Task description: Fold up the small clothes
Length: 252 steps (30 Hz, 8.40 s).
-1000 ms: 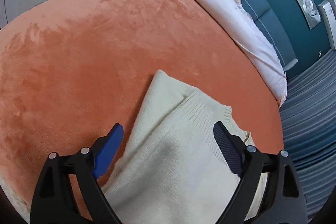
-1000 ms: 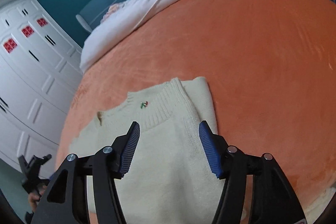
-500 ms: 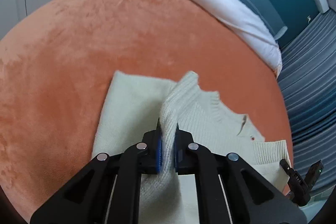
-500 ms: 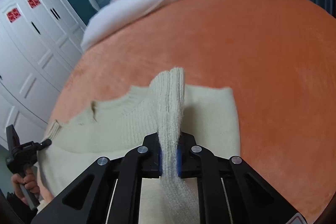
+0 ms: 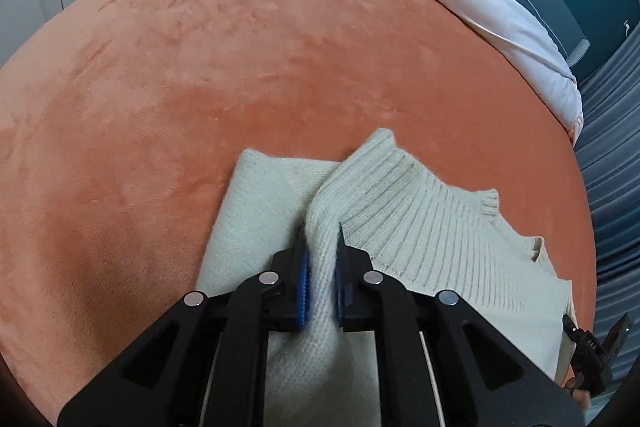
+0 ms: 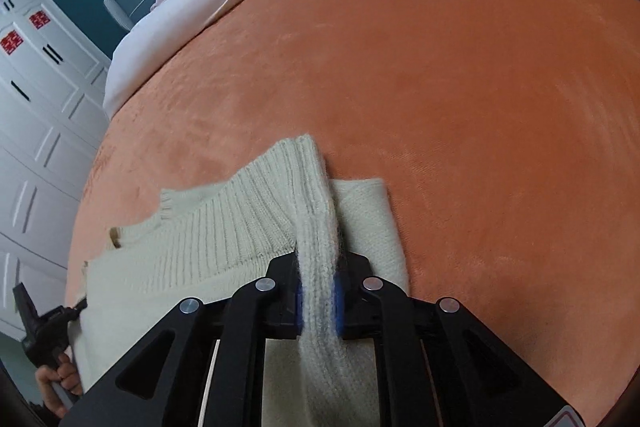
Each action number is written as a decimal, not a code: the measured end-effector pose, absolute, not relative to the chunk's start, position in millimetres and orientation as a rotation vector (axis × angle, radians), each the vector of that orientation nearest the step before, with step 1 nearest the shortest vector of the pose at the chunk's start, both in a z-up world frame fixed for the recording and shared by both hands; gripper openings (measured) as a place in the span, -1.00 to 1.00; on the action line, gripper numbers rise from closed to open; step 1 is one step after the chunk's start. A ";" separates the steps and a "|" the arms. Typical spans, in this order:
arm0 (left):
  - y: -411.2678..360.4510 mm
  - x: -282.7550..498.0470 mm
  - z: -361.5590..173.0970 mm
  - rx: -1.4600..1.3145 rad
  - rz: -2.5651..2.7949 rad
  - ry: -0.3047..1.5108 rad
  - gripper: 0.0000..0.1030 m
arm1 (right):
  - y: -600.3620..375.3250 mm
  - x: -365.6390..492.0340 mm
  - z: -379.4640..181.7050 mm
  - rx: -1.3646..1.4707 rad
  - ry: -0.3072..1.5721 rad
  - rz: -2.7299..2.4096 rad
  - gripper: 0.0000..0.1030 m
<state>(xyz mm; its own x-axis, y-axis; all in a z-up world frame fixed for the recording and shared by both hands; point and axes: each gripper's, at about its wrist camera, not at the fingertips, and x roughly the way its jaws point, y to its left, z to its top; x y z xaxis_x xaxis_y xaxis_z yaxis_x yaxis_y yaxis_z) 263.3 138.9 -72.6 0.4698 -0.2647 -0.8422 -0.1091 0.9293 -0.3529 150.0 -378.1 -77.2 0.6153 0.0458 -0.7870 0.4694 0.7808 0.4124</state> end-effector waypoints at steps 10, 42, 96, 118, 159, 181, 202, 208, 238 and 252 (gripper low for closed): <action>72.5 145.3 -18.0 -0.298 -0.283 1.018 -0.09 | -214.0 100.3 -22.9 0.410 0.833 0.044 -0.61; 160.9 161.1 -22.8 -0.571 -0.099 0.999 0.08 | -329.3 84.5 -30.8 0.443 0.856 -0.307 -0.07; 213.7 45.9 -66.0 -0.762 -0.036 1.124 -0.79 | -327.0 -22.6 -69.9 0.864 0.901 -0.228 -0.80; 216.9 61.1 -80.9 -0.771 0.064 1.106 0.36 | -132.6 116.0 -83.0 0.207 1.070 0.100 -0.87; 214.2 84.4 -78.3 -0.880 0.075 1.118 -0.14 | -272.0 69.9 -36.8 0.552 0.957 -0.107 -0.93; -124.5 26.3 19.7 -0.166 -0.797 1.042 -0.50 | -277.6 5.6 -67.6 0.654 0.951 -0.006 -0.82; -25.8 -5.6 -47.7 0.084 -0.470 0.979 0.69 | -252.4 69.8 -29.5 0.736 0.935 0.218 -0.58; -12.4 20.3 -55.2 -0.086 -0.462 1.051 -0.29 | -248.9 77.5 60.2 0.569 0.760 0.258 -0.61; -5.4 -7.8 3.4 0.044 -0.440 0.916 0.29 | -299.7 -22.0 10.3 0.459 0.829 -0.033 -0.78; -23.5 8.8 20.5 0.051 -0.388 0.917 0.42 | -227.4 37.9 -18.7 0.339 0.989 0.109 -1.00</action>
<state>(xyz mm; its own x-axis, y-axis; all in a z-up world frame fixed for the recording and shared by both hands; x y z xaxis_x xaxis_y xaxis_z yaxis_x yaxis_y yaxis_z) 8.8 -23.5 20.5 0.5435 -0.3053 -0.7819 0.3487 0.9295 -0.1205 37.9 -227.4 -18.7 0.5492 0.2423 -0.7998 0.0629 0.9424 0.3287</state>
